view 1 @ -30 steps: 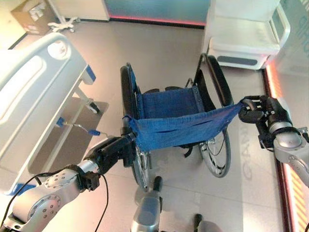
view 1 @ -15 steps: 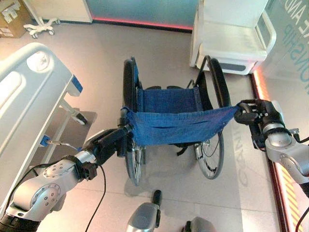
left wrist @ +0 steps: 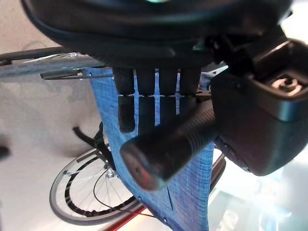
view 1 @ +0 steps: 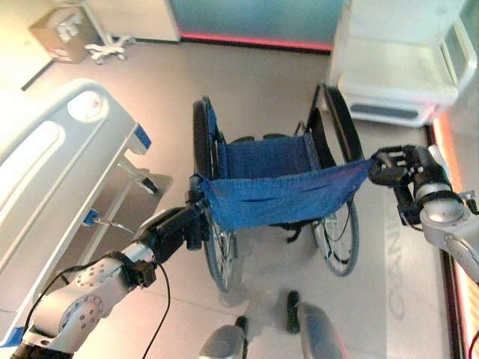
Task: Push the wheelchair next to the bed
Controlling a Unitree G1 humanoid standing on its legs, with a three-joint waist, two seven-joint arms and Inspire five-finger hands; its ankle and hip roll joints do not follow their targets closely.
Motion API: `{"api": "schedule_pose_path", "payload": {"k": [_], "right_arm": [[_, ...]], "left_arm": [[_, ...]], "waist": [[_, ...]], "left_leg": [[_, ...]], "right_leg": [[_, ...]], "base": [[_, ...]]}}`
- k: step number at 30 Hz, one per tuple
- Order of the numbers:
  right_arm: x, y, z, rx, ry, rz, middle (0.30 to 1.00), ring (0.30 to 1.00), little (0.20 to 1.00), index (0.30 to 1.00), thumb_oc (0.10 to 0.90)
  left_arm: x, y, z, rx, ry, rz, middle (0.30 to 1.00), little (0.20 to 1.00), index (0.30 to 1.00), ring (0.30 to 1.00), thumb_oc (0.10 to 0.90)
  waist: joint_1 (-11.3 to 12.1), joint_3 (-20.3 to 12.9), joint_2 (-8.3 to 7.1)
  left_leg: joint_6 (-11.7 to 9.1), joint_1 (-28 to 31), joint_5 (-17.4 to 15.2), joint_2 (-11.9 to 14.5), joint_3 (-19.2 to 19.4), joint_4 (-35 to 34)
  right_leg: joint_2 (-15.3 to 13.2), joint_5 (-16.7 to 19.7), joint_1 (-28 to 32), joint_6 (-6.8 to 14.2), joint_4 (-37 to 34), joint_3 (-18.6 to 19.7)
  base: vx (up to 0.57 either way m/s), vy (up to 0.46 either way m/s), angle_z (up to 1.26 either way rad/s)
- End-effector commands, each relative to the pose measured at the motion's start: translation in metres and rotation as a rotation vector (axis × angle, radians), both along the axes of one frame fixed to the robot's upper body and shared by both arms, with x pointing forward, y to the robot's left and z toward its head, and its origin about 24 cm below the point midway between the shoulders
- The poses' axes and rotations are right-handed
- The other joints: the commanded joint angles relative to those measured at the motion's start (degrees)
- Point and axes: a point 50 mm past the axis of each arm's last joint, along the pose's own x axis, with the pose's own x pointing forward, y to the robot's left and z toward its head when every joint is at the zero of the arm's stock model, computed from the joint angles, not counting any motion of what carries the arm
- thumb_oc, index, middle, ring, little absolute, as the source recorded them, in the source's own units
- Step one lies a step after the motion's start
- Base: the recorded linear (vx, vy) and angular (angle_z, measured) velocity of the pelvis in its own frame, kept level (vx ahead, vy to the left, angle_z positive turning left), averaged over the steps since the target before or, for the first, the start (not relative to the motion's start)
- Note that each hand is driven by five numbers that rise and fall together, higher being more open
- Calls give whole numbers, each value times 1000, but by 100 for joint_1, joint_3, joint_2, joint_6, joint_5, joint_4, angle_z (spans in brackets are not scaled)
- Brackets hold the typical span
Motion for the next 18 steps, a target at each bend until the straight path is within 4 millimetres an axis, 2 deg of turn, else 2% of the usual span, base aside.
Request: {"api": "schedule_pose_path", "payload": {"k": [1, 2, 3, 4, 5, 6, 7, 8, 12, 13, 14, 15, 16, 18], "right_arm": [[9, 15, 37, 26, -97, 168, 300, 300, 300, 300, 400], [8, 16, 39, 35, -95, 172, 300, 300, 300, 300, 400], [8, 16, 39, 36, -96, 171, 300, 300, 300, 300, 400], [4, 17, 41, 44, -94, 180, 300, 300, 300, 300, 400], [3, 17, 41, 47, -95, 181, 300, 300, 300, 300, 400], [3, 18, 44, 52, -97, 187, 300, 300, 300, 300, 400], [5, 19, 44, 57, -100, 193, 300, 300, 300, 300, 400], [9, 20, 43, 61, -100, 204, 300, 300, 300, 300, 400], [13, 26, 26, 48, -73, 251, 300, 300, 300, 300, 400], [13, 26, 24, 47, -70, 255, 300, 300, 300, 300, 400], [11, 26, 18, 40, -68, 265, 300, 300, 300, 300, 400], [11, 25, 17, 40, -68, 265, 300, 300, 300, 300, 400], [11, 27, 13, 41, -69, 281, 300, 300, 300, 300, 400], [12, 31, 9, 51, -67, 307, 300, 300, 300, 300, 400]], "left_arm": [[20, 44, 67, 110, -316, 218, 300, 300, 300, 300, 400], [18, 46, 69, 115, -316, 218, 300, 300, 300, 300, 400], [18, 46, 69, 115, -316, 218, 300, 300, 300, 300, 400], [15, 50, 72, 125, -322, 226, 300, 300, 300, 300, 400], [14, 51, 73, 126, -323, 228, 300, 300, 300, 300, 400], [11, 57, 76, 133, -328, 233, 300, 300, 300, 300, 400], [9, 60, 77, 141, -327, 237, 300, 300, 300, 300, 400], [9, 62, 75, 144, -324, 243, 300, 300, 300, 300, 400], [6, 58, 59, 134, -306, 268, 300, 300, 300, 300, 400], [6, 57, 57, 133, -305, 270, 300, 300, 300, 300, 400], [5, 55, 55, 127, -307, 280, 300, 300, 300, 300, 400], [5, 54, 55, 127, -307, 280, 300, 300, 300, 300, 400], [6, 55, 56, 125, -312, 291, 300, 300, 300, 300, 400], [5, 60, 59, 123, -313, 310, 300, 300, 300, 300, 400]], "waist": [[242, -484, -267], [316, -421, -254], [315, -425, -267], [392, -382, -316], [422, -372, -288], [527, -339, -295], [620, -336, -254], [704, -331, -175], [905, -313, 40], [917, -307, 42], [961, -329, 77], [972, -322, 67], [1004, -411, 70], [1073, -528, 15]], "left_leg": [[21, -299, 1919, -518, 591, 2628], [132, -582, 1650, -526, 673, 2696], [138, -596, 1665, -536, 681, 2690], [302, -800, 1423, -552, 772, 2193], [323, -822, 1415, -504, 776, 1753], [421, -857, 1334, -464, 866, 852], [404, -859, 1465, -376, 923, 119], [306, -994, 1755, -269, 998, -614], [0, -1240, 2589, -7, 1376, -2584], [-8, -1236, 2629, -8, 1414, -2729], [-19, -1281, 2677, 20, 1550, -3077], [-17, -1259, 2679, 10, 1562, -3092], [69, -1194, 2511, -16, 1609, -3127], [219, -1033, 2343, -102, 1451, -2937]], "right_leg": [[-38, 1093, 866, 231, -1754, -121], [71, 1003, 1054, 227, -1714, -115], [59, 1012, 1042, 229, -1717, -112], [117, 967, 1224, 258, -1743, -106], [173, 937, 1274, 268, -1746, -100], [255, 862, 1438, 284, -1796, -41], [370, 735, 1568, 277, -1822, 12], [520, 600, 1746, 240, -1864, 34], [851, 210, 2489, 198, -2008, 196], [859, 165, 2577, 199, -2014, 229], [916, -59, 2861, 198, -1975, 330], [902, -71, 2870, 202, -1968, 334], [890, -240, 2999, 249, -1797, 399], [811, -235, 3076, 404, -1340, 454]], "base": [[467, -278, 33], [289, -166, -10], [434, -184, -26], [315, -105, -14], [541, -148, 3], [430, -45, 19], [559, -43, 17], [491, 25, -2], [522, 77, -16], [645, 103, -42], [416, 66, -27], [684, 119, -29], [497, 82, -14], [572, 92, -39]]}}
